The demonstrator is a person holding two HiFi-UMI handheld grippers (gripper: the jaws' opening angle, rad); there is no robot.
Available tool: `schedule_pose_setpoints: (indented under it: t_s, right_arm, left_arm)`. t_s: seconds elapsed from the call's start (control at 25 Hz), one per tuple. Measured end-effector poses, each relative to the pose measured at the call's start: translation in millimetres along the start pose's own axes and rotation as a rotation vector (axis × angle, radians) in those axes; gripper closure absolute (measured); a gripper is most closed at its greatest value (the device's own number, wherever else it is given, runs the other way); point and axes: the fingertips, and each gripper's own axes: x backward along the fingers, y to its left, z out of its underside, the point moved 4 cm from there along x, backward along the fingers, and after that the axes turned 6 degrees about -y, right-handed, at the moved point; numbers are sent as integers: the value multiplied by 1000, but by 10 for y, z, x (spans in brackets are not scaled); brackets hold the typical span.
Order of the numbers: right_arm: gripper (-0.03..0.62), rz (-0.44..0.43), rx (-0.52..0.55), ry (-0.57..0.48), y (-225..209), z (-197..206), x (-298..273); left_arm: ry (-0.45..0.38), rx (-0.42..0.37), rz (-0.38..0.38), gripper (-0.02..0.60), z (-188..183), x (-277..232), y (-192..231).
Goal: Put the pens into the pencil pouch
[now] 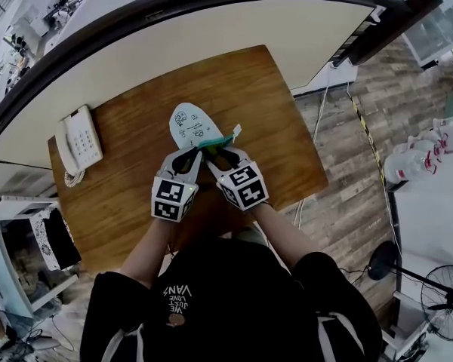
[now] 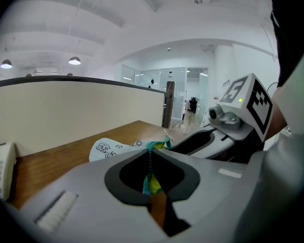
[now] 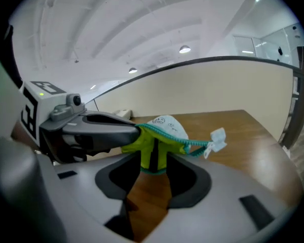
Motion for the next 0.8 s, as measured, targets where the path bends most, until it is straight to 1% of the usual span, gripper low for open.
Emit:
schedule_pose_setpoints:
  t_s: [0.08,0.2,0.36,0.48,0.56,0.8]
  right_arm:
    - [467,1,5,-2,44,63,76]
    - [468,-14,61,27,163,220,142]
    - [468,-92,148,140,387,573,121]
    - [468,-137,240,200,525,748,62]
    - [468,-155,283,226,599,835,14]
    - [465,-178,343,262,646,937,-83]
  left_arm:
    - [-1,19,-4,554,15,14,50]
    - [-6,31,-8,554,29,42,123]
    - [-4,36,-13,554,43,103,213]
    - [4,28,-8,554,69,159,262]
    - [12,22,-6,554,98,211,297]
    - [31,32,-25,554,202,368,398]
